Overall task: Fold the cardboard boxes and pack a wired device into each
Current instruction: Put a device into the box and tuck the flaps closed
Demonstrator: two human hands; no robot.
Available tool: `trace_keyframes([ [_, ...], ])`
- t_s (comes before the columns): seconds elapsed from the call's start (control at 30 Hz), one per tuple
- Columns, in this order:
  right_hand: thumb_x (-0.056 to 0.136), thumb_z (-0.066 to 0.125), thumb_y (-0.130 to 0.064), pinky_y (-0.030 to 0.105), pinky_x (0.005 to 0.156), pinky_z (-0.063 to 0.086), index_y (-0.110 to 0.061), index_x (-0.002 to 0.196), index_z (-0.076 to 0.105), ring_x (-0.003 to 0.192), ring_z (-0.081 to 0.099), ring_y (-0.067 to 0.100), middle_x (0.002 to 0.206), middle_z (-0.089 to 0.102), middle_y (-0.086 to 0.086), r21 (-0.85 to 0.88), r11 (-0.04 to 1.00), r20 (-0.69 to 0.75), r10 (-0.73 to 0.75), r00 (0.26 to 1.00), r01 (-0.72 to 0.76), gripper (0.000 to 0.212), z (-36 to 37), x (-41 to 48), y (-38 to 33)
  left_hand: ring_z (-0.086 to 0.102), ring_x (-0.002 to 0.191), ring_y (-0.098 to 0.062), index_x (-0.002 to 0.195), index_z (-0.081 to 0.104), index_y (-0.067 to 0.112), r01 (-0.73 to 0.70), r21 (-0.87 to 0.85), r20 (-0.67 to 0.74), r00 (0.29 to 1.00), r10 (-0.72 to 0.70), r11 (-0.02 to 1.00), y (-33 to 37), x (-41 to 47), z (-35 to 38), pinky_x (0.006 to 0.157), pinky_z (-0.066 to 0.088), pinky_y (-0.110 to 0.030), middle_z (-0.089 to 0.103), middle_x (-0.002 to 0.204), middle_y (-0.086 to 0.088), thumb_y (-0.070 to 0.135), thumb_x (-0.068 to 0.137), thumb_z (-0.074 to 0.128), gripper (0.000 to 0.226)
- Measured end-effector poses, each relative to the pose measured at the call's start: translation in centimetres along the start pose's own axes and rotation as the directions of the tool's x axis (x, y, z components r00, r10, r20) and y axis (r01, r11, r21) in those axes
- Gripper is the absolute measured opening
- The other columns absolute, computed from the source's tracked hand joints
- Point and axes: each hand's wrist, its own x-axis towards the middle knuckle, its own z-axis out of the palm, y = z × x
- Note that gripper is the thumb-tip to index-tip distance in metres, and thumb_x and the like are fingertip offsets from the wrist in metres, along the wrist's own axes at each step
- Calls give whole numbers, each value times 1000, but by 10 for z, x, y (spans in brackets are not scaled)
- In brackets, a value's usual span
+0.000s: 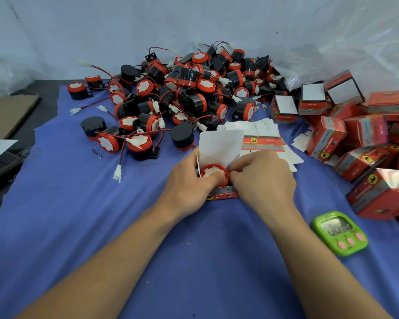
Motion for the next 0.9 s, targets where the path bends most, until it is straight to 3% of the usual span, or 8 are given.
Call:
trace_keyframes([
  [0.17, 84, 75, -24, 31, 85, 55, -35, 88, 80, 94, 68, 12, 93, 77, -13, 305, 947, -68, -88, 994, 104, 13, 9, -5, 9, 66, 104, 3, 130, 62, 40, -6, -17, -20, 1000, 6, 1000, -2, 1, 1, 87, 55, -24, 72, 118, 20, 33, 83, 74, 49],
  [0.3, 86, 75, -22, 4, 78, 44, -36, 91, 80, 94, 63, -1, 99, 75, -18, 377, 916, -11, -147, 989, 141, 15, 8, 1, 21, 67, 103, 3, 131, 62, 41, 4, -23, -27, 1000, -5, 1000, -5, 3, 1, 86, 55, -24, 72, 117, 20, 27, 88, 77, 47],
  [0.4, 82, 75, -25, 1, 74, 43, -39, 86, 79, 94, 62, -11, 99, 75, -21, 469, 870, 74, -213, 974, 154, 15, 3, 2, 22, 67, 108, 0, 133, 62, 39, -4, -29, -30, 1000, 3, 1000, -5, 2, 0, 92, 57, -32, 72, 120, 19, 26, 90, 76, 47],
  [0.5, 85, 68, -10, 19, 86, 54, -27, 84, 84, 106, 67, -2, 106, 76, -17, 782, 618, 129, -284, 950, 79, 23, -3, -1, 18, 69, 106, -2, 132, 62, 38, 0, -14, -29, 1000, 0, 1000, -6, 3, -1, 92, 58, -35, 73, 118, 17, 28, 87, 76, 48],
  [0.63, 96, 55, -1, 28, 88, 59, -17, 109, 81, 111, 72, 13, 117, 78, -1, 954, 260, 166, -44, 985, -149, 33, -6, 6, 22, 69, 101, 0, 131, 61, 40, 25, -4, -20, 999, -25, 1000, -7, 4, -2, 87, 59, -29, 73, 116, 19, 30, 88, 77, 47],
  [0.7, 99, 52, -3, 32, 87, 60, -13, 115, 77, 106, 75, 19, 112, 79, 3, 942, 247, 239, -11, 971, -228, 32, -4, 9, 28, 69, 102, 1, 131, 60, 41, 29, -9, -10, 1000, -29, 1000, -7, 4, -3, 86, 58, -27, 73, 117, 21, 32, 88, 76, 47],
  [0.8, 97, 54, 1, 32, 86, 61, -8, 115, 77, 107, 74, 27, 114, 78, 11, 886, 332, 400, -195, 896, -323, 31, 2, 10, 31, 69, 102, -1, 130, 61, 42, 27, -27, -4, 1000, -27, 999, -7, 4, -3, 89, 59, -34, 73, 116, 20, 33, 87, 76, 47],
  [0.9, 96, 62, -2, 39, 95, 58, -12, 121, 74, 110, 74, 26, 116, 77, 8, 850, 451, 417, -265, 869, -270, 30, 7, 10, 33, 69, 105, -4, 133, 60, 41, 20, -27, -4, 1000, -20, 999, -5, 3, -3, 93, 59, -39, 72, 118, 17, 35, 86, 74, 50],
])
